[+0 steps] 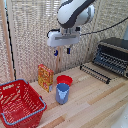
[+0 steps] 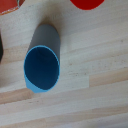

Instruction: Please locate the crimson dish within your space. Move your hand towards it gently. Tenderly hold the bowl carefully using your fingers and raise it. With caution, shift it towards the basket. Kindly let loose of the dish to drop it in the basket.

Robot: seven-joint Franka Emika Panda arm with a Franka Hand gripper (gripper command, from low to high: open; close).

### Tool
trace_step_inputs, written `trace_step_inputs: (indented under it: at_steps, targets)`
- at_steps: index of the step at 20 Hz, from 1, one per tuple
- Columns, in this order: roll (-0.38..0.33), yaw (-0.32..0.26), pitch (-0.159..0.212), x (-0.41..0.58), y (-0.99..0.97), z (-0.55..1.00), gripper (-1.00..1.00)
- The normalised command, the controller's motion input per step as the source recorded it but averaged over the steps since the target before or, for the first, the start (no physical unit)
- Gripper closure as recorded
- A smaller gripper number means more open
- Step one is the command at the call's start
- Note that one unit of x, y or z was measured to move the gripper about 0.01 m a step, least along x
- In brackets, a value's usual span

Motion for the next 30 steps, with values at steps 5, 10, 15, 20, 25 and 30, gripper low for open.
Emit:
trace_step_inputs:
  at_steps: [5, 10, 15, 20, 25, 30]
  targets:
    - [0.097, 0.033, 0.024, 0.171, -0.68, -0.23, -1.0]
    - [0.094, 0.048, 0.029, 0.219, -0.67, -0.25, -1.0]
    - [0.071, 0.024, 0.009, 0.208, -0.48, -0.27, -1.0]
    - [0.044, -0.043, 0.0, 0.218, -0.16, -0.47, -1.0]
    - [0.04, -0.104, 0.02, 0.222, -0.08, -0.52, -1.0]
    - [0.006, -0.118, 0.03, 0.07, -0.05, -0.42, -1.0]
